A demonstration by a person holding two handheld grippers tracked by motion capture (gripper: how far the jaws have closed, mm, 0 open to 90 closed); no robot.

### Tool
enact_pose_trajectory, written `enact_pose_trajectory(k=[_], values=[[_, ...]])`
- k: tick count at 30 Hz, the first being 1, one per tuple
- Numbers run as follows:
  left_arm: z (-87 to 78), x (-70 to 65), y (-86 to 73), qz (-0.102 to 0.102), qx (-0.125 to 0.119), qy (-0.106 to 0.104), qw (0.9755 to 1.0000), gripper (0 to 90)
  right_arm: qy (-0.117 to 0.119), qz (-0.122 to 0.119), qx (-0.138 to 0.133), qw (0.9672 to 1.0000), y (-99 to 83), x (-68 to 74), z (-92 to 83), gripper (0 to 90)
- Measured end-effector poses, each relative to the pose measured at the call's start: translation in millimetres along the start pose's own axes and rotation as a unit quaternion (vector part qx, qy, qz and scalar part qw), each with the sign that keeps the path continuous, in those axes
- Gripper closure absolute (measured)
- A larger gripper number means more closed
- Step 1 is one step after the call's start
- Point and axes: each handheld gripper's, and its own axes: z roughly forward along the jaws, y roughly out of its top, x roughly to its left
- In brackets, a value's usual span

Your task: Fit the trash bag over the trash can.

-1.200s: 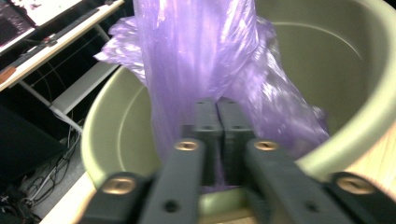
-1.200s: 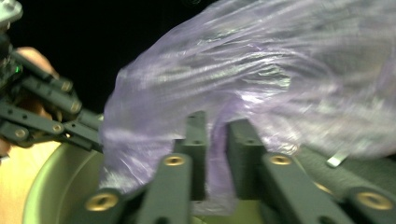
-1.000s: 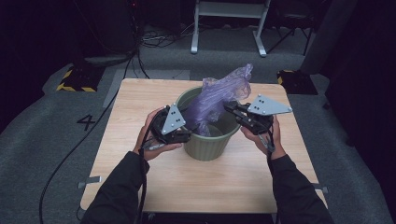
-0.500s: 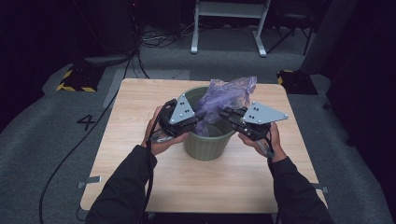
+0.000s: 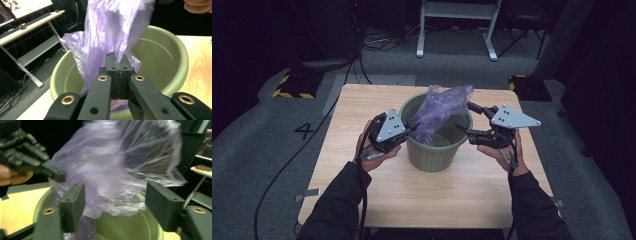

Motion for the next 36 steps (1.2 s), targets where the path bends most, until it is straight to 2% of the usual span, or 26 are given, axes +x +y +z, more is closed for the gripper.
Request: enact_pose_trajectory(k=[1, 5, 8, 10, 11, 12, 13, 14, 15, 16, 17, 19, 22, 23, 24, 26, 29, 32, 33, 35, 36], values=[[0.0, -0.6, -1.9, 0.0, 0.001, -0.006, 1.0, 89.5, -0.002, 0.004, 0.001, 1.0, 0.6, -1.6, -0.1, 30.7], [0.4, -2.4, -4.5, 0.005, 0.005, -0.006, 1.0, 89.4, -0.009, -0.005, -0.002, 0.9999, 5.3, -4.9, -0.2, 28.8], [0.0, -2.5, -5.3, 0.005, 0.004, -0.002, 1.0, 89.3, 0.003, -0.014, -0.005, 0.9999, 7.7, -2.8, -0.7, 44.6], [0.7, -3.9, -6.3, 0.006, 0.008, 0.003, 1.0, 89.1, 0.013, -0.028, -0.012, 0.9994, 7.8, 1.9, -1.0, 61.7], [0.7, -3.9, -6.3, 0.006, 0.008, 0.003, 1.0, 88.9, 0.013, -0.028, -0.012, 0.9994, 7.8, 1.9, -1.0, 61.7], [1.4, -5.6, -7.2, 0.01, 0.011, 0.006, 0.9999, 88.1, 0.022, -0.035, -0.019, 0.999, 7.8, 6.2, -1.2, 73.9], [1.4, -5.6, -7.2, 0.01, 0.011, 0.006, 0.9999, 87.0, 0.022, -0.035, -0.019, 0.999, 7.8, 6.2, -1.2, 73.9], [1.8, -7.2, -7.7, 0.01, 0.011, 0.01, 0.9998, 86.0, 0.035, -0.041, -0.025, 0.9983, 8.0, 10.3, -1.0, 83.4], [1.8, -7.9, -7.7, 0.008, 0.012, 0.012, 0.9998, 84.3, 0.038, -0.043, -0.026, 0.998, 8.2, 12.1, -0.8, 86.2], [1.8, -7.9, -7.7, 0.008, 0.012, 0.012, 0.9998, 79.9, 0.038, -0.043, -0.026, 0.998, 8.2, 12.1, -0.8, 86.2], [2.1, -8.0, -7.1, 0.002, 0.011, 0.023, 0.9997, 69.4, 0.049, -0.053, -0.027, 0.997, 9.4, 17.3, 0.3, 89.8], [0.9, -7.8, -5.8, -0.015, 0.004, 0.014, 0.9998, 57.6, 0.055, -0.066, -0.021, 0.996, 10.8, 22.4, 2.4, 90.0], [-2.5, -9.6, -1.7, -0.02, -0.005, 0.016, 0.9997, 36.9, 0.064, -0.076, -0.011, 0.995, 11.4, 28.1, 5.9, 90.0], [-2.5, -9.6, -1.7, -0.02, -0.005, 0.016, 0.9997, 33.3, 0.064, -0.076, -0.011, 0.995, 11.4, 28.1, 5.9, 90.0], [-6.6, -12.1, 2.3, -0.023, -0.02, 0.011, 0.9995, 30.2, 0.066, -0.083, -0.002, 0.9943, 10.8, 32.0, 8.7, 90.0], [-8.3, -12.6, 4.0, -0.023, -0.025, 0.01, 0.9994, 27.0, 0.066, -0.09, 0.004, 0.9937, 10.1, 34.7, 10.8, 90.0], [-14.9, -16.5, 14.8, -0.028, -0.046, -0.005, 0.9985, 24.6, 0.067, -0.104, 0.016, 0.9922, 9.2, 39.3, 14.5, 90.0], [-19.3, -20.4, 22.0, -0.019, -0.049, 0.0, 0.9986, 24.7, 0.067, -0.117, 0.025, 0.9906, 8.8, 43.5, 16.9, 90.0], [-20.8, -21.6, 23.3, -0.012, -0.047, 0.003, 0.9988, 27.6, 0.066, -0.121, 0.026, 0.9902, 8.5, 44.7, 17.3, 90.0], [-19.9, -21.2, 22.8, -0.001, -0.031, 0.026, 0.9992, 44.4, 0.067, -0.12, 0.026, 0.9901, 7.1, 45.3, 17.1, 90.0], [-18.7, -19.5, 21.7, 0.003, -0.021, 0.026, 0.9994, 51.7, 0.068, -0.118, 0.026, 0.9903, 6.2, 45.0, 16.6, 90.0]])
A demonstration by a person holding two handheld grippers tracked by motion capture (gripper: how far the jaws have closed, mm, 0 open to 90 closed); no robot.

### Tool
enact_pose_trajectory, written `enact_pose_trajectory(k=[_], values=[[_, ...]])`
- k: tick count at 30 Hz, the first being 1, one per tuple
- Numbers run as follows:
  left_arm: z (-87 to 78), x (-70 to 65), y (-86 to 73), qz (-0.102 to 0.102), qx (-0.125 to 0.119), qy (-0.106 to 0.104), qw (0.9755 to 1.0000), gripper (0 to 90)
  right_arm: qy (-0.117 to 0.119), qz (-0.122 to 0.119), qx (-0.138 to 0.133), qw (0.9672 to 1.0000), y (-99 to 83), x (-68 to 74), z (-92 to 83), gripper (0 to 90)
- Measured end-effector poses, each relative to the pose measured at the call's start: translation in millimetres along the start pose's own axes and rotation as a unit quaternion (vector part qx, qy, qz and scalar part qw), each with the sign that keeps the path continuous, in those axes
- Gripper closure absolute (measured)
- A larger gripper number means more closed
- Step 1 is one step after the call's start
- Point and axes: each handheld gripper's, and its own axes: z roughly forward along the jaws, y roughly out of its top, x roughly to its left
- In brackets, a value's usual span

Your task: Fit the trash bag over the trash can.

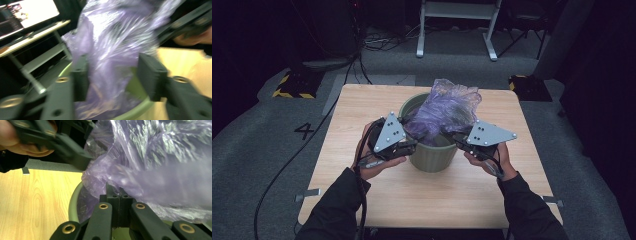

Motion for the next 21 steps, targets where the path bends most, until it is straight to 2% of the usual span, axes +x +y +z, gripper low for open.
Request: enact_pose_trajectory(k=[1, 3, 5, 7, 9, 11, 12, 14, 16, 18, 21], values=[[2.7, 1.9, -2.6, 0.004, 0.008, -0.005, 0.9999, 61.7, 0.001, 0.001, -0.001, 1.0, -0.9, -0.1, -0.4, 90.0], [9.2, 4.8, -8.7, 0.008, 0.026, 0.006, 0.9996, 71.8, -0.002, 0.003, -0.001, 1.0, -3.4, -0.2, -2.1, 90.0], [16.2, 8.9, -14.2, 0.009, 0.043, 0.003, 0.999, 75.6, -0.007, 0.005, -0.001, 1.0, -5.9, -1.1, -5.3, 90.0], [23.2, 12.0, -19.4, -0.003, 0.056, 0.01, 0.9984, 74.9, -0.012, 0.006, 0.001, 0.9999, -7.5, -2.8, -8.1, 90.0], [26.7, 15.8, -22.1, -0.018, 0.06, 0.013, 0.9979, 68.5, -0.019, 0.003, 0.006, 0.9998, -8.0, -4.3, -10.1, 90.0], [27.4, 18.8, -23.3, -0.032, 0.06, 0.009, 0.9977, 56.9, -0.027, 0.0, 0.009, 0.9996, -8.2, -5.8, -12.0, 90.0], [26.7, 20.2, -23.6, -0.044, 0.051, 0.008, 0.9977, 50.6, -0.028, 0.0, 0.01, 0.9996, -8.3, -6.4, -12.8, 90.0], [23.8, 22.4, -22.7, -0.054, 0.044, 0.007, 0.9975, 36.3, -0.031, 0.0, 0.01, 0.9995, -8.5, -6.8, -14.0, 90.0], [16.7, 24.9, -21.2, -0.068, 0.013, -0.013, 0.9975, 29.2, -0.03, 0.0, 0.01, 0.9995, -8.2, -5.7, -15.0, 90.0], [10.3, 26.2, -18.5, -0.071, -0.002, -0.018, 0.9973, 23.7, -0.03, -0.002, 0.01, 0.9995, -7.8, -4.3, -15.2, 90.0], [3.1, 25.8, -13.2, -0.069, -0.015, -0.018, 0.9973, 21.2, -0.022, -0.011, 0.017, 0.9996, -6.7, -0.7, -14.0, 90.0]])
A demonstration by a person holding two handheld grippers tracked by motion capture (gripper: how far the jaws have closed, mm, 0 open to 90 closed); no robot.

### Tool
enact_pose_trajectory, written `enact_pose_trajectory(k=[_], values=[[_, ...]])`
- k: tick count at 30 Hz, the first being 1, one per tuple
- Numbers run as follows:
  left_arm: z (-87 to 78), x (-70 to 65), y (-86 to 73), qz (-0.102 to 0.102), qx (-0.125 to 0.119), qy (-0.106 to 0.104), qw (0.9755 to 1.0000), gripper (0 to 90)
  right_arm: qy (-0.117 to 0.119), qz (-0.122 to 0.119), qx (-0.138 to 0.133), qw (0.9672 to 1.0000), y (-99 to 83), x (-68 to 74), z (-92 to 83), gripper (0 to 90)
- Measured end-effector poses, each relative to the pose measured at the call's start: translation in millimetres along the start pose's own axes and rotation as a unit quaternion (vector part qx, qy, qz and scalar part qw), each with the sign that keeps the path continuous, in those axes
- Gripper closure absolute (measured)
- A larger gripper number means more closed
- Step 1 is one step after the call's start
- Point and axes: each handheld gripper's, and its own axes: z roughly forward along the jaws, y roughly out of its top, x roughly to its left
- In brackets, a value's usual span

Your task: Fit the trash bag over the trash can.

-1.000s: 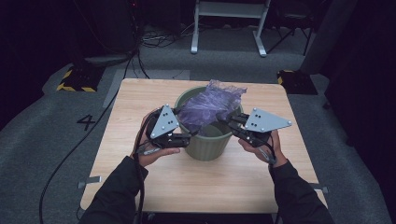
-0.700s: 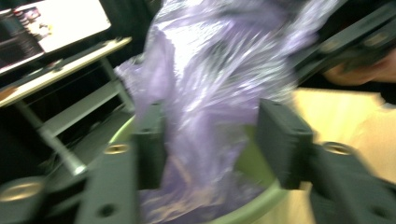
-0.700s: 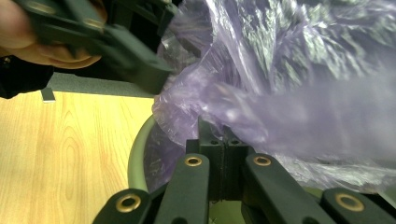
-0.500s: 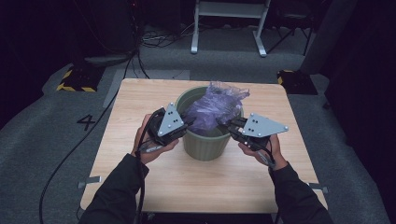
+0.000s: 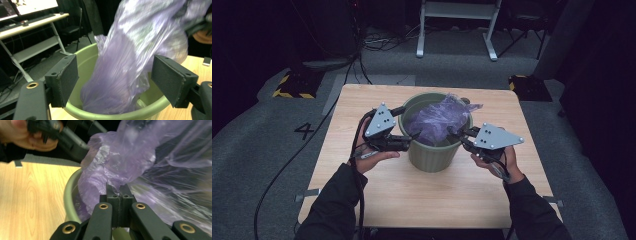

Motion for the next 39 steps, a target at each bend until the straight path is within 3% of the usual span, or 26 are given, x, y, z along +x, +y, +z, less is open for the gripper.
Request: enact_pose_trajectory(k=[5, 7, 10, 13, 15, 18, 22, 25, 34, 39], values=[[-1.7, -8.8, 11.0, 0.01, -0.005, -0.003, 0.9999, 21.9, 0.025, -0.019, 0.01, 0.9995, 3.2, 11.3, 6.3, 90.0], [2.9, -15.2, 15.4, 0.03, 0.011, 0.023, 0.9992, 26.8, 0.033, -0.023, 0.011, 0.9991, 3.6, 15.3, 7.7, 90.0], [11.3, -17.8, 16.2, 0.044, 0.026, 0.032, 0.9982, 38.7, 0.045, -0.022, 0.006, 0.9987, 2.3, 21.3, 7.8, 90.0], [17.5, -16.3, 13.8, 0.052, 0.04, 0.019, 0.9976, 58.7, 0.053, -0.018, 0.002, 0.9984, -0.6, 27.1, 6.8, 89.6], [17.3, -15.6, 11.7, 0.059, 0.036, 0.015, 0.9975, 74.6, 0.055, -0.016, -0.001, 0.9984, -2.2, 29.6, 5.7, 88.3], [15.9, -15.2, 7.5, 0.061, 0.034, 0.008, 0.9975, 87.8, 0.057, -0.004, -0.01, 0.9983, -6.1, 34.0, 0.9, 84.6], [14.8, -15.3, 2.0, 0.071, 0.042, 0.003, 0.9966, 89.7, 0.061, 0.005, -0.017, 0.998, -10.2, 37.9, -3.2, 82.3], [9.2, -17.2, -3.4, 0.078, 0.04, 0.002, 0.9961, 89.9, 0.056, 0.019, -0.025, 0.998, -16.8, 42.9, -9.7, 68.7], [-1.8, -16.8, -17.1, 0.079, 0.028, 0.003, 0.9965, 89.8, 0.015, 0.055, -0.025, 0.998, -31.5, 44.0, -34.4, 49.6], [-1.6, -19.0, -21.5, 0.081, 0.021, -0.004, 0.9965, 89.8, -0.013, 0.088, -0.041, 0.9952, -37.7, 31.5, -50.4, 40.2]])
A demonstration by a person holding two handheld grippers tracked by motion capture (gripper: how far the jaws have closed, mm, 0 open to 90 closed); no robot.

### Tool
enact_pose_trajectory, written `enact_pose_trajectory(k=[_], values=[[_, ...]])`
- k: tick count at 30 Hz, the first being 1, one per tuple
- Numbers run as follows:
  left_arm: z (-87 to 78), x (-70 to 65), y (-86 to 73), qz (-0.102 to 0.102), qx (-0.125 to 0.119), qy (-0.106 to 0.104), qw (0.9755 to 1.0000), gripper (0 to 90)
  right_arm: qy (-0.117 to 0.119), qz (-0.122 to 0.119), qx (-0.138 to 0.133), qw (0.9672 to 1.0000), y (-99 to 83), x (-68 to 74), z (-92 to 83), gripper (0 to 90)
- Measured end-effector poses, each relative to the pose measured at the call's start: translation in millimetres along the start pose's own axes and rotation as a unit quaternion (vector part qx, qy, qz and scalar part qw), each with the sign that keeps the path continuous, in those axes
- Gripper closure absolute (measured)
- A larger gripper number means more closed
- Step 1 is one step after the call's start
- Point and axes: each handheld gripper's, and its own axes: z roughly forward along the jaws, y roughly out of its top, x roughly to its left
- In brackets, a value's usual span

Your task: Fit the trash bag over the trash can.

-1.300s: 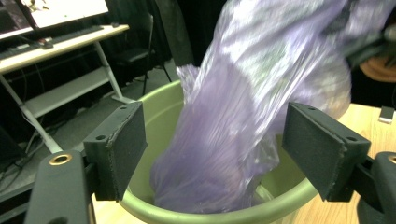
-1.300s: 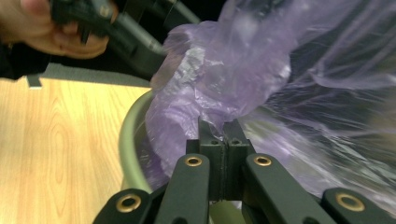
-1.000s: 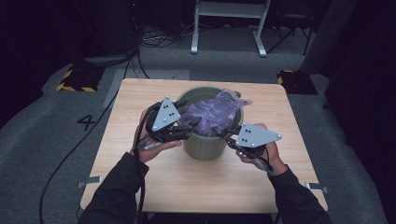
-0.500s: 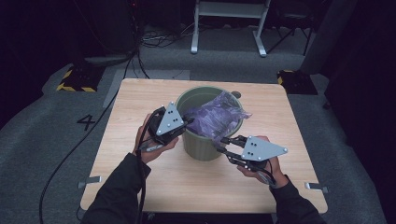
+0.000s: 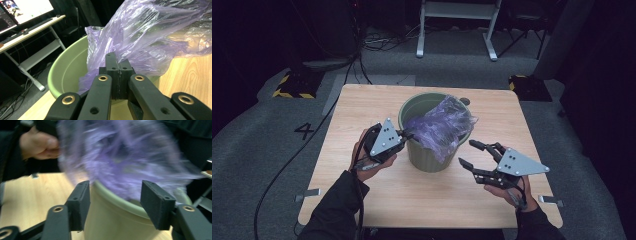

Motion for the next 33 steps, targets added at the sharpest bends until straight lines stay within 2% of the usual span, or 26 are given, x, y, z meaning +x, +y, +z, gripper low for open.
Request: enact_pose_trajectory(k=[2, 4, 7, 10, 12, 13, 15, 19, 20, 21, 23, 25, 27, 28, 30, 33], values=[[0.5, 0.2, -1.5, -0.003, 0.0, -0.003, 1.0, 89.9, -0.025, 0.012, -0.005, 0.9996, 0.6, -9.5, -4.9, 36.4], [0.9, 1.4, -3.2, -0.009, -0.001, -0.005, 0.9999, 89.9, -0.037, 0.023, -0.01, 0.999, 2.6, -17.7, -6.9, 33.1], [1.4, 3.0, -4.2, -0.01, 0.0, -0.007, 0.9999, 89.8, -0.051, 0.018, -0.005, 0.9985, 7.3, -29.9, -3.4, 28.2], [1.7, 3.2, -4.5, -0.011, -0.001, -0.012, 0.9999, 89.7, -0.046, 0.014, 0.007, 0.9988, 11.1, -40.5, 6.3, 24.1], [2.0, 3.3, -4.7, -0.012, -0.002, -0.012, 0.9999, 89.7, -0.045, 0.001, 0.015, 0.9989, 14.5, -44.3, 14.6, 21.9], [2.0, 3.5, -5.0, -0.014, -0.002, -0.014, 0.9998, 89.7, -0.034, -0.003, 0.018, 0.9993, 16.3, -45.5, 19.1, 22.0], [2.0, 3.7, -5.1, -0.014, -0.002, -0.015, 0.9998, 89.6, -0.026, -0.017, 0.027, 0.9992, 20.3, -45.6, 29.6, 22.7], [1.0, 3.4, -5.7, -0.014, -0.002, -0.021, 0.9997, 89.2, -0.011, -0.015, 0.029, 0.9994, 24.5, -46.5, 40.6, 26.0], [0.5, 3.5, -6.0, -0.014, -0.001, -0.023, 0.9996, 88.6, 0.004, -0.014, 0.022, 0.9997, 26.8, -47.8, 44.7, 39.3], [0.4, 3.6, -6.1, -0.013, 0.0, -0.024, 0.9996, 87.6, 0.009, -0.016, 0.018, 0.9997, 27.6, -48.1, 45.5, 48.4], [0.0, 3.6, -6.4, -0.015, 0.0, -0.023, 0.9996, 84.4, 0.031, -0.023, 0.006, 0.9992, 29.3, -46.9, 46.9, 64.1], [-0.2, 4.1, -6.4, -0.017, 0.001, -0.018, 0.9997, 79.1, 0.041, -0.033, 0.0, 0.9986, 30.9, -44.2, 48.3, 76.2], [-0.3, 4.1, -6.5, -0.02, 0.002, -0.014, 0.9997, 68.0, 0.048, -0.042, -0.004, 0.998, 32.5, -41.1, 49.4, 84.3], [-0.9, 4.5, -6.8, -0.03, 0.0, -0.01, 0.9995, 64.6, 0.045, -0.047, 0.0, 0.9979, 33.7, -39.4, 50.2, 86.7], [-1.6, 4.0, -6.4, -0.036, -0.002, 0.002, 0.9993, 52.5, 0.046, -0.05, -0.001, 0.9977, 34.9, -37.7, 51.1, 89.2], [-3.8, 1.1, -5.4, -0.044, -0.008, 0.01, 0.999, 33.2, 0.033, -0.055, 0.008, 0.9979, 37.0, -34.9, 53.3, 90.0]])
